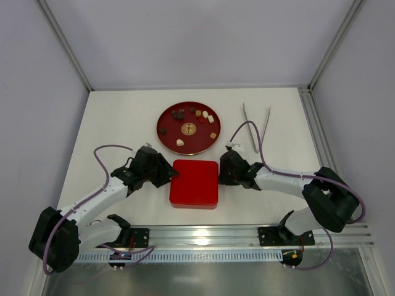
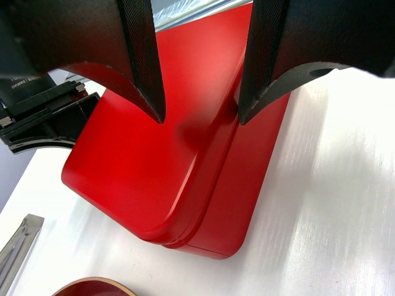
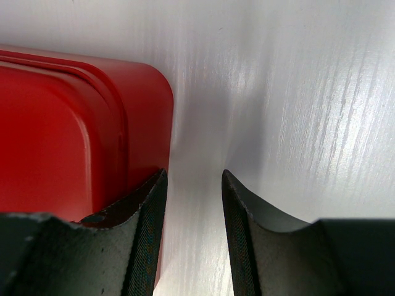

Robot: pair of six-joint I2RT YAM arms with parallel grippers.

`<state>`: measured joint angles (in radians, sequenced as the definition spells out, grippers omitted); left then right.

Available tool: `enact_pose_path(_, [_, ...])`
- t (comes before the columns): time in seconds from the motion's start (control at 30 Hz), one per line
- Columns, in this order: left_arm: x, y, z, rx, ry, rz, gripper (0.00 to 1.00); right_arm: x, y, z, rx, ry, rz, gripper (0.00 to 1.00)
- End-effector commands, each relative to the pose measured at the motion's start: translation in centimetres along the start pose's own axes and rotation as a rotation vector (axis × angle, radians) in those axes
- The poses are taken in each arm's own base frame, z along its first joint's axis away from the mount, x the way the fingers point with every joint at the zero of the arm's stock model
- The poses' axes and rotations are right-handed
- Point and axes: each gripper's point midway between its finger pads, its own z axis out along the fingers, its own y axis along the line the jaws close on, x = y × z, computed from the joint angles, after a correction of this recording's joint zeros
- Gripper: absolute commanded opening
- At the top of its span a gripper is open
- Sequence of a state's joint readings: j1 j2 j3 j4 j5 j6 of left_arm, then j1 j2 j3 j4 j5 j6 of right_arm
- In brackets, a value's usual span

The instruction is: Pack the chocolate

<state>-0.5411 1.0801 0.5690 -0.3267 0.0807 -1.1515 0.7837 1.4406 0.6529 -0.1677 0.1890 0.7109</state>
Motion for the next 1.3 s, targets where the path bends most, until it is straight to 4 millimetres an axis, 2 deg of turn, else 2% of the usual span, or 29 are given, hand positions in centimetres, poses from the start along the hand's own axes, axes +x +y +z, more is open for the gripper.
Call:
enact_pose_path(0.0, [-0.78, -2.28, -0.59, 0.054, -0.012, 0.02, 0.5, -0.72, 0.77, 0.09, -0.003, -0.016, -0.013, 0.43])
enact_pose_path(0.47, [-0.76, -2.01, -0.19, 0.035, -0.006, 0.029, 0.5, -0.45, 0.66, 0.2, 0.002, -0.008, -0.018, 0.43])
enact_pose_path(1.1, [-1.24, -2.78, -0.2, 0.017, -0.001, 0.053, 0.52, -0.39, -0.01, 0.36, 0.033, -0.01, -0.033, 0.44])
enact_pose_path(1.27, [-1.01, -2.3, 0.23, -0.014, 0.01, 0.06, 0.52, -0.31, -0.1, 0.39, 0.035, -0.007, -0.038, 0.44])
